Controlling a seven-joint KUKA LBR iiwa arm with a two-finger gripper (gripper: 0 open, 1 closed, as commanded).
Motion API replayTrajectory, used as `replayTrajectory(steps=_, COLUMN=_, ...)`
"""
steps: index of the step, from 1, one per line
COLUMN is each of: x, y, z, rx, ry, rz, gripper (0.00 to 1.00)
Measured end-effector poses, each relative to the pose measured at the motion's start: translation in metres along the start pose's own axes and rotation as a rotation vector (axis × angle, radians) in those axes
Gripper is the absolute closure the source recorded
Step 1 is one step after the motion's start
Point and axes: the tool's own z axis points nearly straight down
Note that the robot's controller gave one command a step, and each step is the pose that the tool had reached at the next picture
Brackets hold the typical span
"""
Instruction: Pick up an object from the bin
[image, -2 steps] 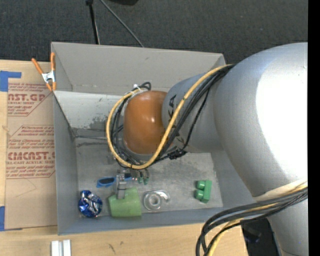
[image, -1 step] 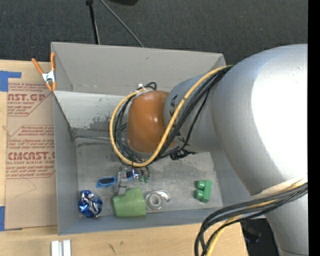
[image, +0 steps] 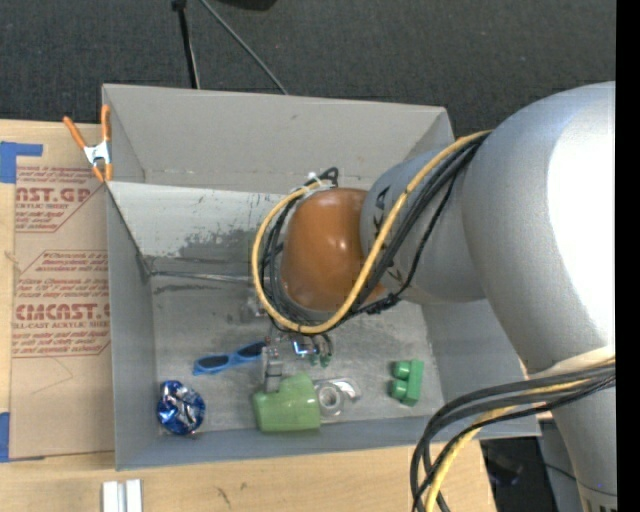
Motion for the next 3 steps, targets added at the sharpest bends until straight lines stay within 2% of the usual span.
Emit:
replayTrajectory(steps=1, x=-0.017, y=0.016, z=0.012, rx=0.011, ry=0.048, rz=0.052, gripper=0.00)
replayTrajectory(steps=2, x=-0.016, y=0.015, z=0.012, rx=0.012, ry=0.049, rz=0.054, gripper=1.00)
replayTrajectory(steps=3, x=-0.025, y=0.038, z=-0.104, rx=0.010, ry=0.043, rz=-0.001, gripper=1.00)
